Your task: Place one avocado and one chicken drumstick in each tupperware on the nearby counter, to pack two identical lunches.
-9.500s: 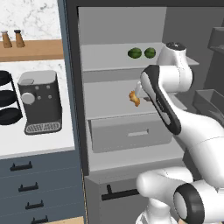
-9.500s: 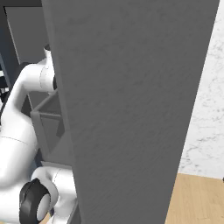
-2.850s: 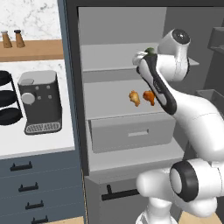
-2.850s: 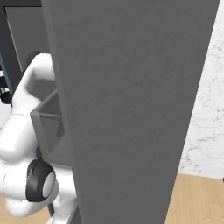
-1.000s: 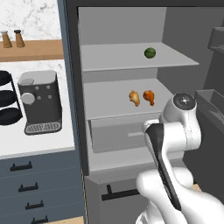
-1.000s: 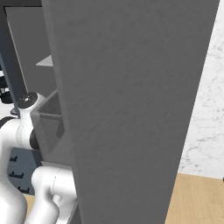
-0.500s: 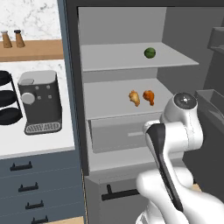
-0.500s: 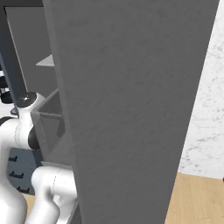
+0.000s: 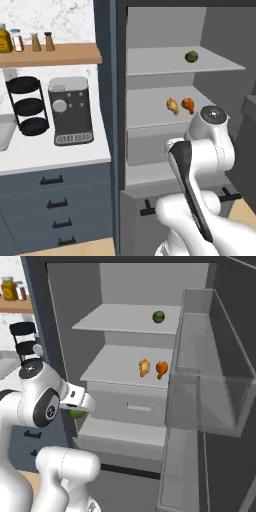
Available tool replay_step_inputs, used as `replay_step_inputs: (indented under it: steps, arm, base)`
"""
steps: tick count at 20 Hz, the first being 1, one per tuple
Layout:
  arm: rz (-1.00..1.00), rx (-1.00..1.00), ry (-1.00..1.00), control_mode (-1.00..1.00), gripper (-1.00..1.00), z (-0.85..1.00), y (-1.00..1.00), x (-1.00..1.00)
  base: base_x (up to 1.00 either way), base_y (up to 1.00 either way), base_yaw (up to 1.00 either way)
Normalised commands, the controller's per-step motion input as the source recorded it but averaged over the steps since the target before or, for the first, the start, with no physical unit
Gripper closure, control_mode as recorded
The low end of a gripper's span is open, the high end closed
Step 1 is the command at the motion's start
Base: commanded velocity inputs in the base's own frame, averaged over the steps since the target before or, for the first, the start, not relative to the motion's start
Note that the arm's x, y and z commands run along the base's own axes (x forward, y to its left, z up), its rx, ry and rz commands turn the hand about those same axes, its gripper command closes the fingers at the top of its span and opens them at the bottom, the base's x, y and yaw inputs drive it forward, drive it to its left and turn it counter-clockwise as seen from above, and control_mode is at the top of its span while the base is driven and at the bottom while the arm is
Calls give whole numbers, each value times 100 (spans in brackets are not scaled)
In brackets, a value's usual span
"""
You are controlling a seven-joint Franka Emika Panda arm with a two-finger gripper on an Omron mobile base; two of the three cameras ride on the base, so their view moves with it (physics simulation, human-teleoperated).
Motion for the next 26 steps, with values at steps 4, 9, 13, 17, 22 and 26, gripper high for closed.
replay_step_inputs:
  steps: [4,9,13,17,22,26]
  arm:
    - [0,0,0,100,100,0,0,0]
    - [0,0,0,100,100,0,0,0]
    - [0,0,0,100,100,0,0,0]
    - [0,0,0,100,100,0,0,0]
    - [0,0,0,100,100,0,0,0]
    - [0,0,0,100,100,0,0,0]
  base:
    - [-43,91,0]
    - [-48,99,0]
    - [-18,100,0]
    - [-2,100,0]
    - [0,100,0]
    - [8,100,0]
